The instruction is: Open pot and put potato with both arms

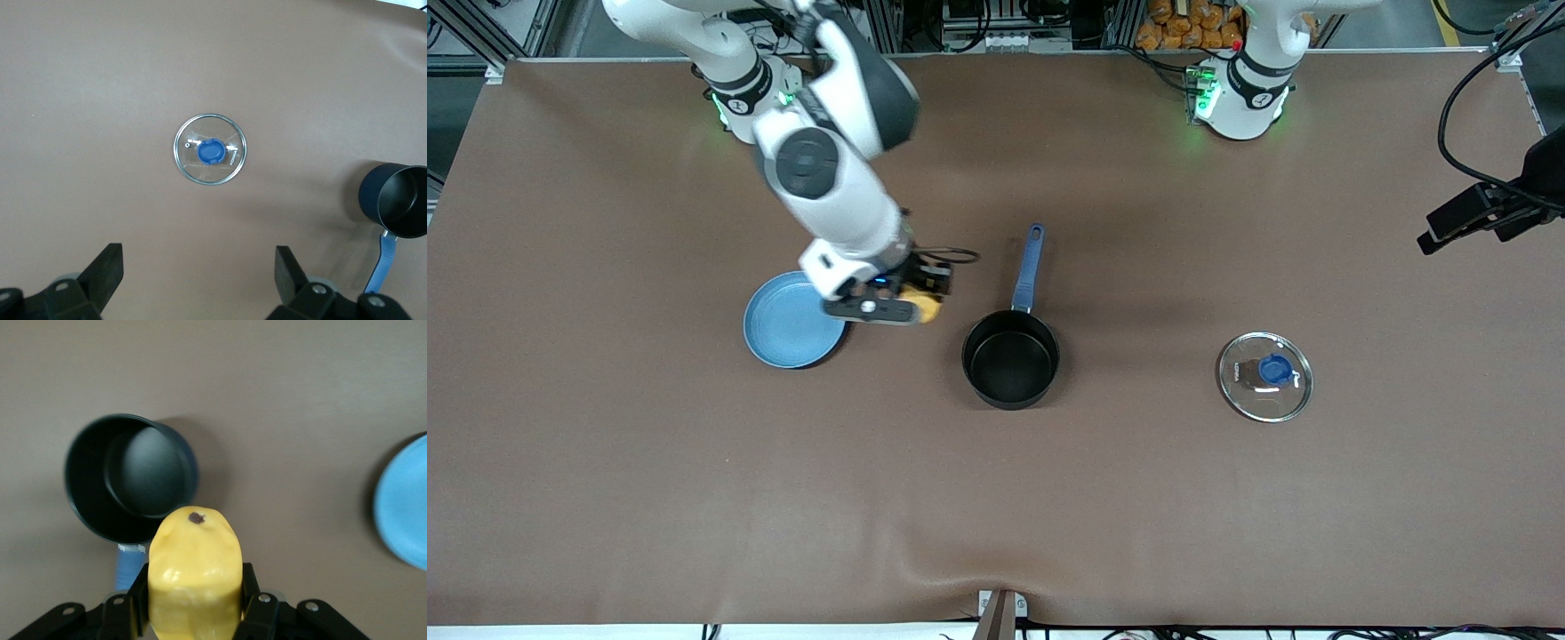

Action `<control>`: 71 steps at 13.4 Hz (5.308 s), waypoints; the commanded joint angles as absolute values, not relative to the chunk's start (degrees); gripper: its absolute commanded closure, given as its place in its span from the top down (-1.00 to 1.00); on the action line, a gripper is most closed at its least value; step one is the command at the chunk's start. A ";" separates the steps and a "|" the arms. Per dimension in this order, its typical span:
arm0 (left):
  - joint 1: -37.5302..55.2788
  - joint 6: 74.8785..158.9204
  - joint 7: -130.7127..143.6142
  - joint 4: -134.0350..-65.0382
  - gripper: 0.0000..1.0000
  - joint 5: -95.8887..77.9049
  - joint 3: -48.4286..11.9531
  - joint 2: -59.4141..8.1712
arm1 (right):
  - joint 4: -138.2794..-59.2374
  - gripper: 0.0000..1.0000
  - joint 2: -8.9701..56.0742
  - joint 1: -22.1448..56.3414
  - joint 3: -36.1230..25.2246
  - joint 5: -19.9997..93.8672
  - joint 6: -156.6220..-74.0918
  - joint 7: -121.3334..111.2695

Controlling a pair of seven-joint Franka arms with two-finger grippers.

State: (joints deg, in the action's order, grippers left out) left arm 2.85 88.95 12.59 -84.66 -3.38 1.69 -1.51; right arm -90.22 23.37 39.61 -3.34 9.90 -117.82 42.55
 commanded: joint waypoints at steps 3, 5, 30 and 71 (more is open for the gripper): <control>2.37 87.01 10.02 -84.81 1.00 -3.52 1.32 0.00 | -79.28 -1.00 34.17 48.33 -9.84 10.02 -118.03 49.91; 2.37 86.84 9.67 -84.81 1.00 -3.43 1.32 0.17 | -79.01 -1.00 36.90 49.57 -9.93 10.19 -122.50 52.11; 0.79 85.96 4.66 -83.94 1.00 -0.02 1.41 0.18 | -73.13 0.84 50.72 51.60 -11.51 12.83 -135.01 44.65; 0.97 84.19 0.44 -92.62 1.00 -0.79 -2.90 8.60 | -91.41 1.00 -1.06 -4.39 2.64 1.23 -90.00 -0.09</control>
State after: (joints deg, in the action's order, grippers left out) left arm 1.46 82.24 2.37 -88.10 -0.09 -2.71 5.03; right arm -91.82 -0.66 -3.06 1.65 2.42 -90.80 -0.29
